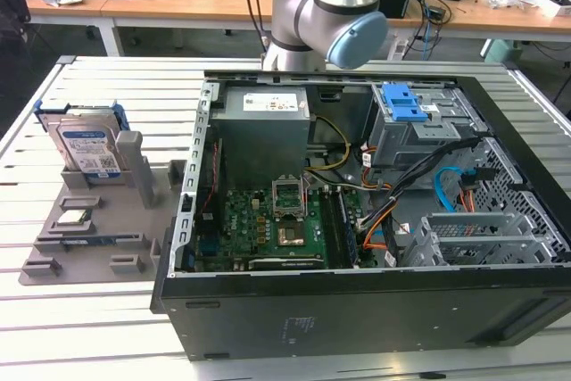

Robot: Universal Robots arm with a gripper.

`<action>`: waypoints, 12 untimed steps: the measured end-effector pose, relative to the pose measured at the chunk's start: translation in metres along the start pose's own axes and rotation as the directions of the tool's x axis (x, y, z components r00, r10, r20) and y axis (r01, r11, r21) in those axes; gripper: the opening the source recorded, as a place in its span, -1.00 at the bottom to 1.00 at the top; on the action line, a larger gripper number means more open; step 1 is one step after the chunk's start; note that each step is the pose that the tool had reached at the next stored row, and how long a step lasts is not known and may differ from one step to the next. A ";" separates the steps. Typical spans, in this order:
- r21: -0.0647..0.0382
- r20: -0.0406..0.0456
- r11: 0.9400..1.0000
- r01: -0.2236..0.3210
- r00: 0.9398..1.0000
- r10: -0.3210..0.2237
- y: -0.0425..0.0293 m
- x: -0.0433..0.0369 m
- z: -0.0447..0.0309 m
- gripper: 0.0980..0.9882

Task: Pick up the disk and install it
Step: 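Pick up the disk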

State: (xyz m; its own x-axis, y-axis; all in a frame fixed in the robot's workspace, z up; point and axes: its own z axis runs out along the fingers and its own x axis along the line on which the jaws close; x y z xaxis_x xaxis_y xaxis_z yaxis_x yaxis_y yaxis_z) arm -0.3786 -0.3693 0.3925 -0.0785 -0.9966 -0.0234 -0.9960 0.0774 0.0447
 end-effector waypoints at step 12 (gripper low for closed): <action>0.000 -0.001 1.000 0.000 1.000 0.000 -0.0042 -0.0069 0.0146 0.27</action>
State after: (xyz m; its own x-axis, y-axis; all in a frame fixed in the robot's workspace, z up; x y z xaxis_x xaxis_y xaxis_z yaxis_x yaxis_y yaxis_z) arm -0.3745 -0.3624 0.3779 -0.0784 -0.9967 -0.0221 -0.9960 0.0773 0.0451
